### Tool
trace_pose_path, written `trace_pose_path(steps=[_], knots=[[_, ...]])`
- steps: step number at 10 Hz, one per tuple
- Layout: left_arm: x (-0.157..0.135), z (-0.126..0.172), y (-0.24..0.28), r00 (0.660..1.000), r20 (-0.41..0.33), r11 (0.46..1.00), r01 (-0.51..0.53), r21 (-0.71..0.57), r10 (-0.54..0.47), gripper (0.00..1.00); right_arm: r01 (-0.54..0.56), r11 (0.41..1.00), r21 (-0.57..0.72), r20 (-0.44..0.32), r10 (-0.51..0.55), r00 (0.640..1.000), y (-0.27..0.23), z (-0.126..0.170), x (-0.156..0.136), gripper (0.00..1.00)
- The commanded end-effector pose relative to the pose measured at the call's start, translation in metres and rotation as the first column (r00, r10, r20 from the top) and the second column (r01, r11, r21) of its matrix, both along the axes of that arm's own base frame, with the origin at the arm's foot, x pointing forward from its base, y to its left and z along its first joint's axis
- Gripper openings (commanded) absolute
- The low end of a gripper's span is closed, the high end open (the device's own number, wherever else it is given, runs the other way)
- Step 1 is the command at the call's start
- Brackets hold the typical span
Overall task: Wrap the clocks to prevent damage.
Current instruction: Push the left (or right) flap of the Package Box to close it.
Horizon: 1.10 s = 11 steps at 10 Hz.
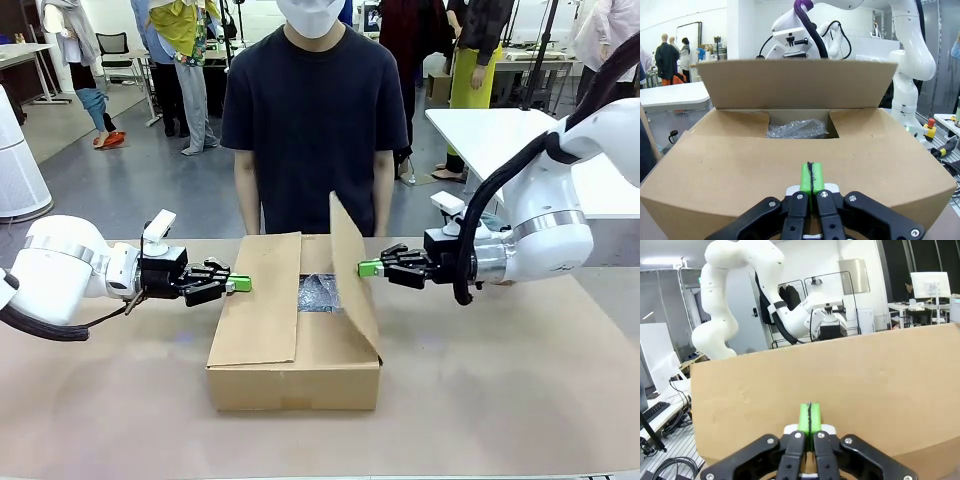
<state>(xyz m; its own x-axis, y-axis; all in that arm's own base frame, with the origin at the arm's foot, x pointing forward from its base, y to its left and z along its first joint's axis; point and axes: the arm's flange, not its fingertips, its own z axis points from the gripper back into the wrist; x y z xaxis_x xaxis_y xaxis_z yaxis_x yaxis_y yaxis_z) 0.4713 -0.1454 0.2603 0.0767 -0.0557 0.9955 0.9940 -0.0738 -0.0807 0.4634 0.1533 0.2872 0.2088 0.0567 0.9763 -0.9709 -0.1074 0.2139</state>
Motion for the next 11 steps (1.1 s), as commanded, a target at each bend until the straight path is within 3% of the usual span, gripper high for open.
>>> trace_pose_path(steps=[1,6,7,8,11], knots=[[-0.002,-0.002,-0.003,1.0,0.003,1.0,-0.009,-0.002,0.009,0.0,0.027,0.999,-0.028,-0.035,-0.028,0.999,0.012,-0.019,0.011,0.01],[-0.002,-0.002,-0.003,1.0,0.003,1.0,-0.009,-0.002,0.009,0.0,0.064,0.993,-0.095,0.013,-0.063,0.998,0.003,-0.057,0.015,0.01],[-0.002,-0.002,-0.003,1.0,0.003,1.0,-0.009,-0.002,0.009,0.0,0.039,0.997,-0.071,0.017,-0.038,0.999,0.002,-0.055,0.014,0.01],[-0.002,-0.002,-0.003,1.0,0.003,1.0,-0.009,-0.002,0.009,0.0,0.006,0.999,-0.039,-0.01,-0.007,1.0,0.007,-0.031,0.008,0.01],[-0.002,-0.002,-0.003,1.0,0.003,1.0,-0.009,-0.002,0.009,0.0,0.006,0.999,-0.039,-0.01,-0.007,1.0,0.007,-0.031,0.008,0.01]])
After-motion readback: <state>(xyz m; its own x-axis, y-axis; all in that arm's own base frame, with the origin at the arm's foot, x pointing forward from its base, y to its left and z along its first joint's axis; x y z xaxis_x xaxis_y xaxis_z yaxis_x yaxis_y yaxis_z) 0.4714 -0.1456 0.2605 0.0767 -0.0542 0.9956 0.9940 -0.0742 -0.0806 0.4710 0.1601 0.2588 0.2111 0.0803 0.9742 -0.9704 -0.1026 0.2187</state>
